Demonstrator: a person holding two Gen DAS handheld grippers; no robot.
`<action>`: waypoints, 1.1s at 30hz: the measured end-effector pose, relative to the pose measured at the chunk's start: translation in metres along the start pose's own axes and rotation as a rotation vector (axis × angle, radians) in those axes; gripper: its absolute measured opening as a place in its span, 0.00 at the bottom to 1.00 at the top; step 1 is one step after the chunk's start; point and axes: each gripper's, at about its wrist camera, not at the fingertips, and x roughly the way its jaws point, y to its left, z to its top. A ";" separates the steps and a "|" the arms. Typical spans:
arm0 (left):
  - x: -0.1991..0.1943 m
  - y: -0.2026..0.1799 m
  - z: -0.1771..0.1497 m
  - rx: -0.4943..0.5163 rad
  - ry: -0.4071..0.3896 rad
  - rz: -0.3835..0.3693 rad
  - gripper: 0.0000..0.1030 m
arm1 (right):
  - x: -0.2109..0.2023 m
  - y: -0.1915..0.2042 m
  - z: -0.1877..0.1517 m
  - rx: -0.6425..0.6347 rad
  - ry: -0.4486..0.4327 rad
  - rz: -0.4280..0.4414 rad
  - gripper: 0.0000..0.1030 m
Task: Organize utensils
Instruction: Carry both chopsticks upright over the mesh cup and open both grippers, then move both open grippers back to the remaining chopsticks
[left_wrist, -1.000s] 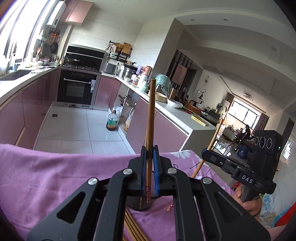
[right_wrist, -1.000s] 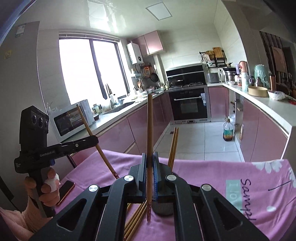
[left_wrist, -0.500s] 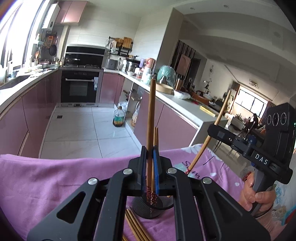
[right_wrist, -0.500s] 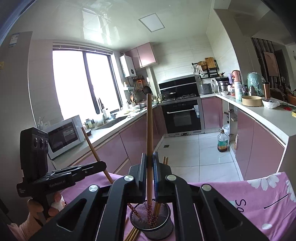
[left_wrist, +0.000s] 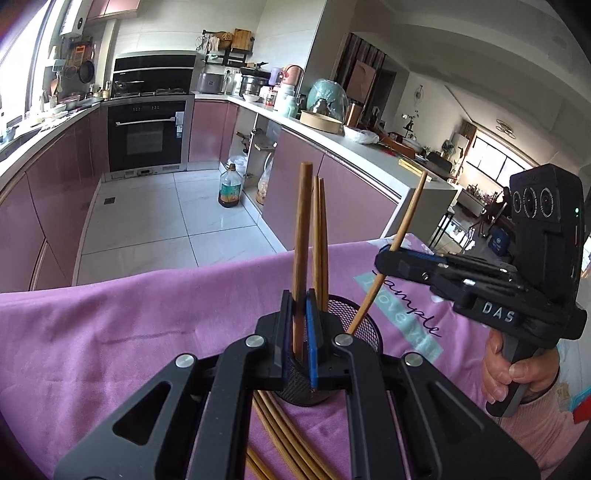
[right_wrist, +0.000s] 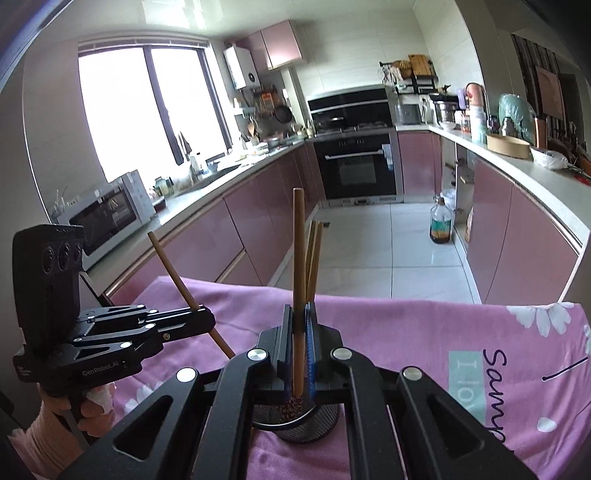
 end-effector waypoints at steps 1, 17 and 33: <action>0.000 0.003 0.000 -0.001 0.003 0.000 0.07 | 0.005 -0.001 0.000 0.001 0.019 0.001 0.05; 0.024 0.017 -0.002 -0.043 0.002 0.067 0.14 | 0.024 -0.012 -0.006 0.077 0.033 -0.030 0.15; -0.038 0.005 -0.038 -0.010 -0.140 0.112 0.29 | -0.005 0.007 -0.024 0.033 -0.018 0.004 0.23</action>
